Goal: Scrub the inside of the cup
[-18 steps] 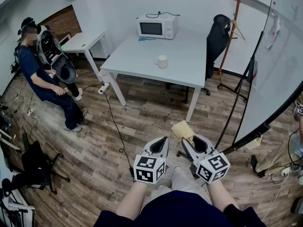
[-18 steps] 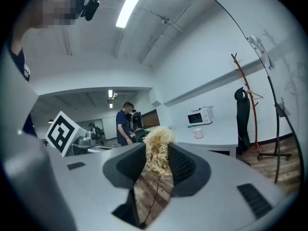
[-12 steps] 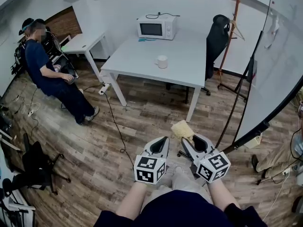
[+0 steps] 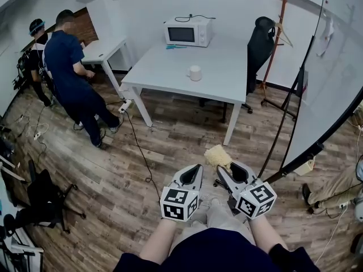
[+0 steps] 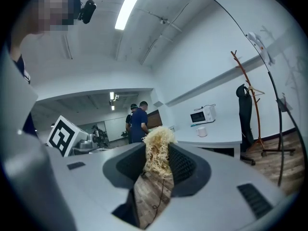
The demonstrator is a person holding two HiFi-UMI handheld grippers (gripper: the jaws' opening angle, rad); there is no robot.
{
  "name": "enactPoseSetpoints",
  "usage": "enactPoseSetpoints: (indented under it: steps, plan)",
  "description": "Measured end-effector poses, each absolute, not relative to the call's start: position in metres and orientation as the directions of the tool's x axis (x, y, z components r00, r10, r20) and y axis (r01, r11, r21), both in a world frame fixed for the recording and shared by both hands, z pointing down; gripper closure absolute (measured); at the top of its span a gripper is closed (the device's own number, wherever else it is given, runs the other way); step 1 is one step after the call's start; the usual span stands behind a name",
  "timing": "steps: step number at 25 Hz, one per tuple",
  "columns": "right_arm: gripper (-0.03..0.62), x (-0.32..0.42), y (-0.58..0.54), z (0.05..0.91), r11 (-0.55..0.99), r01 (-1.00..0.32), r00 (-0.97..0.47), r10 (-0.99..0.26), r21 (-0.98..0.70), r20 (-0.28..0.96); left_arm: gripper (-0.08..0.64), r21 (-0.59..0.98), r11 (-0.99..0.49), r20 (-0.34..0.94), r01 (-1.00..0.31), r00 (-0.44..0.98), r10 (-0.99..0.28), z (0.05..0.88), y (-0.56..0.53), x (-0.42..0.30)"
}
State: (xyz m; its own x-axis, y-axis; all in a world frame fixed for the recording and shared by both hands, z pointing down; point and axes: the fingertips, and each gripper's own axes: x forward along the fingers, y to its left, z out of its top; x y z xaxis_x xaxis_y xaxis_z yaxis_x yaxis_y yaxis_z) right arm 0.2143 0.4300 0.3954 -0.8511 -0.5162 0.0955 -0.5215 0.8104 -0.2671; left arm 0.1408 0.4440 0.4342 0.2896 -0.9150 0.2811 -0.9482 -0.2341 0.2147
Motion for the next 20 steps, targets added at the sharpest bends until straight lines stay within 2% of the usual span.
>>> enactPoseSetpoints:
  steps: [20]
  plan:
    - [0.442,0.191,0.399,0.402,0.785,-0.551,-0.831,-0.547,-0.283,0.101,0.541,0.211,-0.194,0.29,-0.958,0.251,-0.924,0.444,0.419,0.099]
